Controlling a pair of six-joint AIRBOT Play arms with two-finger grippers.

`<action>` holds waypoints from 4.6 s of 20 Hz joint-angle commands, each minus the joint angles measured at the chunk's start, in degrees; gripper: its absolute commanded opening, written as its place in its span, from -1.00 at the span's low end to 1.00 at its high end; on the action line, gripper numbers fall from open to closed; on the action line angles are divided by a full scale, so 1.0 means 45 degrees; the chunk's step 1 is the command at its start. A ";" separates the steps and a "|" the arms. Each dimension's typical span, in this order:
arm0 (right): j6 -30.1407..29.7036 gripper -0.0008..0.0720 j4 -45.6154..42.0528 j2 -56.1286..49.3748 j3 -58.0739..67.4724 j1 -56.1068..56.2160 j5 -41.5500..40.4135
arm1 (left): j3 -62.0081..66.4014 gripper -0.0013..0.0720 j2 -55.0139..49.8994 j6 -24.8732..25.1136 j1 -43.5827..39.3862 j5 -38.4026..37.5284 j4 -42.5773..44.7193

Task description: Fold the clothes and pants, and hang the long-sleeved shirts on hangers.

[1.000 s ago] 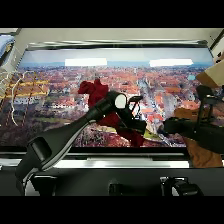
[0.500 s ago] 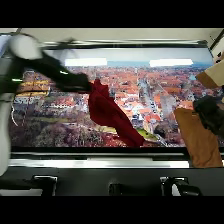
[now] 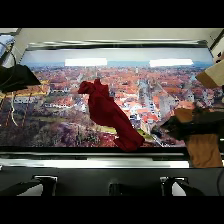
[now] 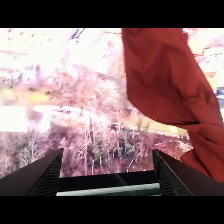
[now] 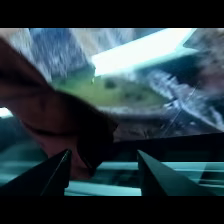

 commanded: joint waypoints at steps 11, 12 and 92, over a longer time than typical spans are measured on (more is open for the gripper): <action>-0.1472 0.35 0.1039 -0.1146 -0.1826 0.3109 0.4187 | -0.0991 0.78 0.0204 -0.0928 0.0325 0.0029 -0.0758; -0.1472 0.35 0.0835 -0.1146 -0.1831 0.3109 0.4182 | -0.0991 0.78 0.0204 -0.0933 0.0325 0.0029 -0.0767; 0.5595 -0.90 -0.6295 -0.5139 1.2750 0.3099 0.0311 | -0.6693 -0.92 0.0301 -0.1069 0.0539 0.8136 -0.0491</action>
